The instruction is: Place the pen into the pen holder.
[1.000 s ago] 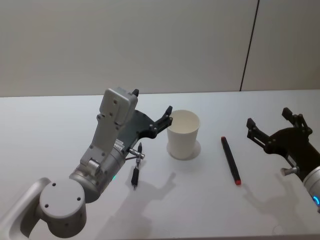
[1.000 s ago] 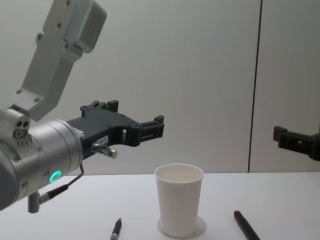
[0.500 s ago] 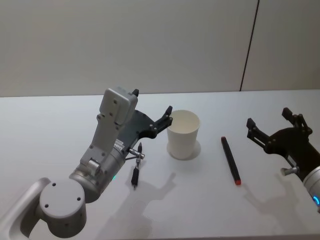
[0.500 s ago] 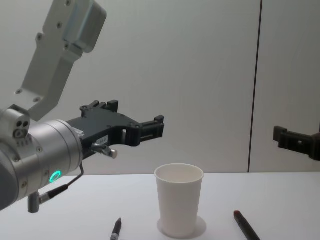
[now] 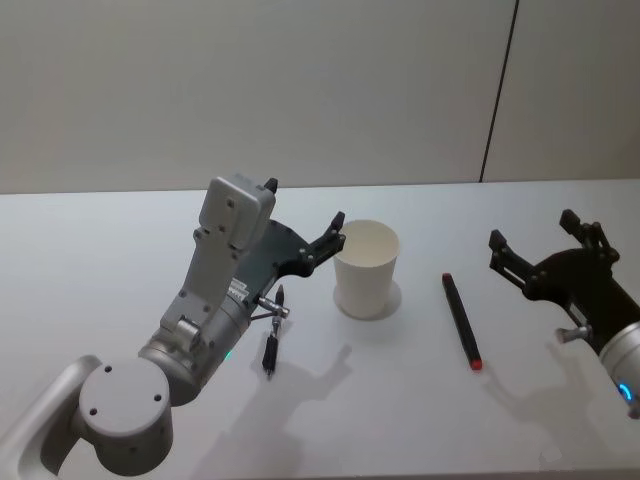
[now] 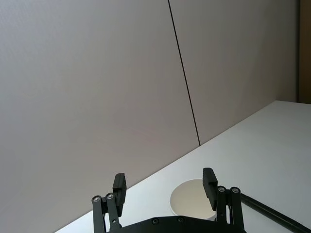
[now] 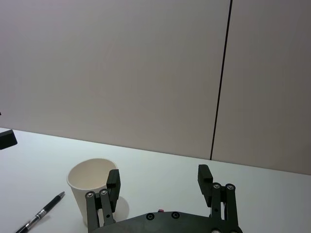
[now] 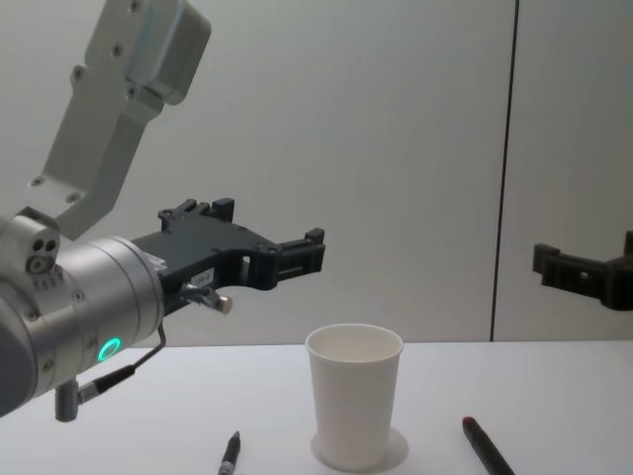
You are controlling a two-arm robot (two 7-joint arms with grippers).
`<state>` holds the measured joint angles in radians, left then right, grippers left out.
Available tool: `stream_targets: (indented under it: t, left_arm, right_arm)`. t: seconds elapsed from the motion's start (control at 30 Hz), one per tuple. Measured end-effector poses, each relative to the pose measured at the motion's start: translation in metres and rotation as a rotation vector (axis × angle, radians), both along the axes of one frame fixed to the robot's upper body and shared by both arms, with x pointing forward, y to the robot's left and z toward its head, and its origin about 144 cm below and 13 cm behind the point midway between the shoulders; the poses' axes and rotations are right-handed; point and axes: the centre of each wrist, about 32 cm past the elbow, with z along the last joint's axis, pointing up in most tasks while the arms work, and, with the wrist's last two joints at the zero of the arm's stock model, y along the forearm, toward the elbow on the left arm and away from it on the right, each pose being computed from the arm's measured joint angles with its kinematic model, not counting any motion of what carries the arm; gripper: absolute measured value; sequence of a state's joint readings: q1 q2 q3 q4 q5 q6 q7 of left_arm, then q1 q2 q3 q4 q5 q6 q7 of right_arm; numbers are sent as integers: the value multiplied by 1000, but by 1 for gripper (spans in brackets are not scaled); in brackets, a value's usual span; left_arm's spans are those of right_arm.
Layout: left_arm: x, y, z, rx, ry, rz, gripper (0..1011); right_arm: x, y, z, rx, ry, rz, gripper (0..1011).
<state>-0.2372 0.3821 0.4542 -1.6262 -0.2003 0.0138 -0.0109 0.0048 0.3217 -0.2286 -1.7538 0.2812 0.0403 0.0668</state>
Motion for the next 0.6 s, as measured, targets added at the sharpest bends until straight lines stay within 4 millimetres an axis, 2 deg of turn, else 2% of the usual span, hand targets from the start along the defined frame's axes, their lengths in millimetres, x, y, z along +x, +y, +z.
stream_targets:
  t: [0.6]
  left_arm:
    - [0, 0, 0, 0, 0, 0, 1003]
  right_arm:
    - [33, 24, 0, 0, 79, -45, 1002]
